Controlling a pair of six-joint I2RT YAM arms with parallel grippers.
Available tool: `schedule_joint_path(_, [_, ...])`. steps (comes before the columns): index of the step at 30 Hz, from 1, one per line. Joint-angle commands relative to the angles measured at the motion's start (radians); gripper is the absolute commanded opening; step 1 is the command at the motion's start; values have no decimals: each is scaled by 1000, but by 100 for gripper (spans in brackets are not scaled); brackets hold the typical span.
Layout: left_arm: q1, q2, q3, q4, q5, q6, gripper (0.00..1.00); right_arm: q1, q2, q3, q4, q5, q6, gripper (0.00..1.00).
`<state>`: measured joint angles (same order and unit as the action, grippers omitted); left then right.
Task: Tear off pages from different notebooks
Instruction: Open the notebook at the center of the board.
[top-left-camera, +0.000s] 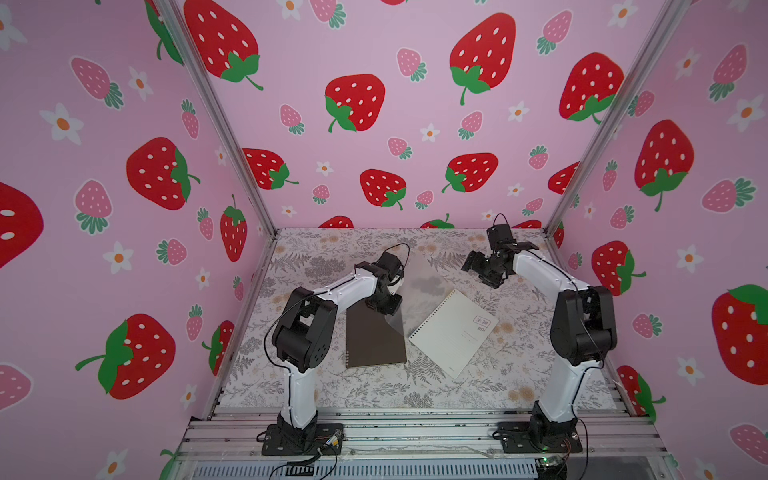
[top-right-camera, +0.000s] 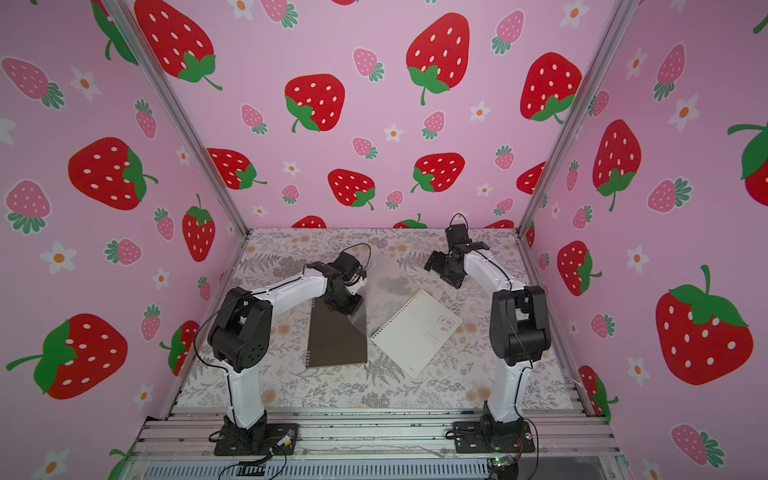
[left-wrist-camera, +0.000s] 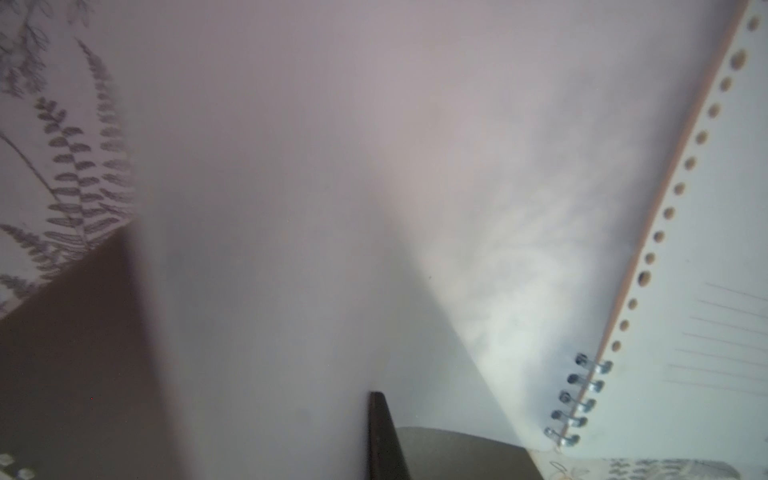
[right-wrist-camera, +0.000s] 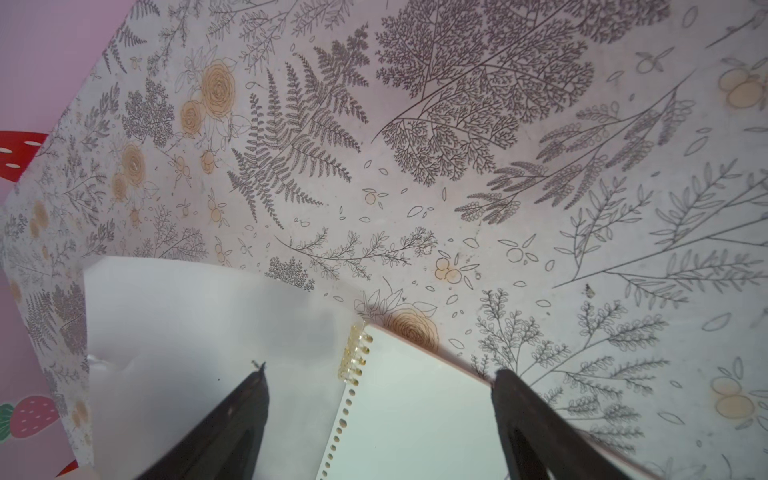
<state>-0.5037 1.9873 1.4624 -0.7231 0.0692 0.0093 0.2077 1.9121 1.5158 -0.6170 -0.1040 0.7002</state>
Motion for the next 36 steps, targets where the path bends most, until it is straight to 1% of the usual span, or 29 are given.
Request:
schedule_joint_path(1, [5,32,57,-96,-146,92,0,-37,-13,-43,-53,-29,12,86])
schedule_joint_path(3, [6,50,79,-102,-170,111,0,-37,-12,-57,-58,-61,-18,86])
schedule_joint_path(6, [5,74,112,-102,-190,124,0,-36,0,-71,-83,-150,-52,85])
schedule_joint_path(9, [5,86,137,-97,-193,131,0,-33,-6,-101,-110,-171,-56,85])
schedule_joint_path(14, [7,114,169,-105,-197,143,0,-24,-56,-170,-155,-129,-59,83])
schedule_joint_path(18, [6,129,174,-99,-192,112,0,-3,-66,-176,-244,-51,-94,82])
schedule_joint_path(21, [6,135,175,-98,-189,92,0,8,-61,-181,-285,-19,-116,82])
schedule_joint_path(28, [6,134,173,-92,-191,87,0,13,-38,-207,-288,-44,-144,82])
schedule_joint_path(31, [7,133,173,-91,-190,87,0,13,-29,-219,-296,-20,-131,84])
schedule_joint_path(34, [7,131,173,-93,-191,87,0,10,-45,-234,-297,51,-103,89])
schedule_joint_path(36, [7,132,175,-93,-189,87,0,9,-54,-245,-293,56,-97,90])
